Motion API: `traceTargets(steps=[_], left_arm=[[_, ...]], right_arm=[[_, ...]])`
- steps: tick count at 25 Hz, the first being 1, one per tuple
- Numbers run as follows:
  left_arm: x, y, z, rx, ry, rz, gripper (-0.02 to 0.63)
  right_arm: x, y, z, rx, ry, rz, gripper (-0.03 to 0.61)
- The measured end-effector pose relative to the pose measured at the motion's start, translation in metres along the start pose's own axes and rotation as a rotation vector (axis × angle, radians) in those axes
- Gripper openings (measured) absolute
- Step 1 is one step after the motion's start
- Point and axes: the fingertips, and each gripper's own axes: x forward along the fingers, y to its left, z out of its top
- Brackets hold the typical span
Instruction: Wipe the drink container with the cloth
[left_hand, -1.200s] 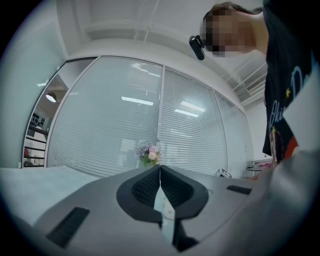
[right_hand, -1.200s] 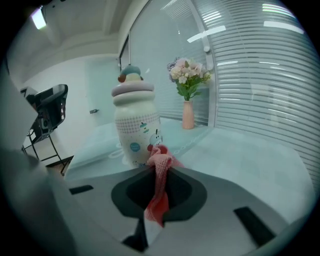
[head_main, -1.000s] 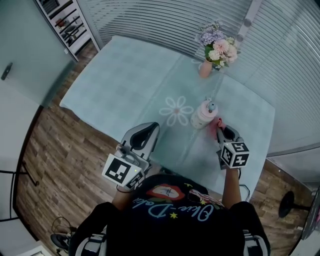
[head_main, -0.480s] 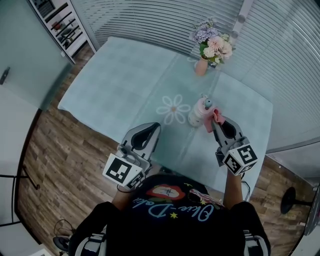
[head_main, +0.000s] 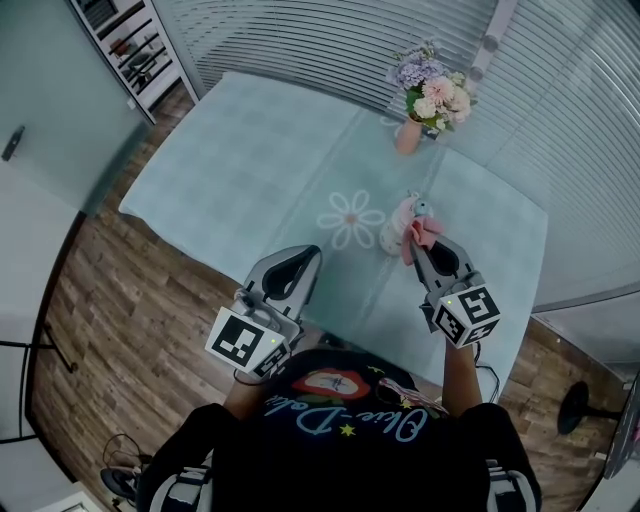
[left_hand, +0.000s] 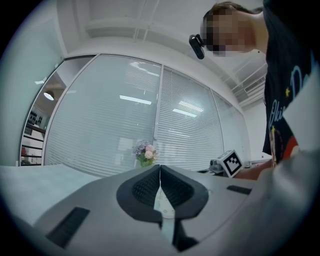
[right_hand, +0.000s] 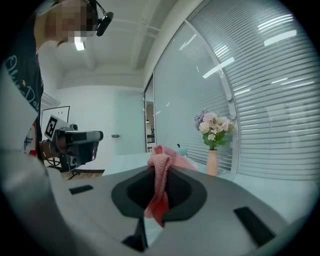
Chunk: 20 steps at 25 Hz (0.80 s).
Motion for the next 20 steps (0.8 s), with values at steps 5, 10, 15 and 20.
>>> traceTargets(steps=[5, 10, 15, 20], left_arm=[[-0.001, 0.001, -0.002, -0.006, 0.003, 0.007, 0.005], [0.003, 0.001, -0.002, -0.006, 0.000, 0.005, 0.005], [0.004, 0.003, -0.002, -0.007, 0.003, 0.005, 0.005], [0.006, 0.005, -0.002, -0.007, 0.002, 0.009, 0.005]], right_arm=[[0.004, 0.005, -0.015, -0.011, 0.047, 0.013, 0.026], [0.010, 0.005, -0.035, 0.013, 0.083, 0.019, 0.026], [0.016, 0.009, -0.051, 0.029, 0.129, 0.046, 0.026], [0.023, 0.011, -0.073, 0.033, 0.202, 0.054, 0.026]])
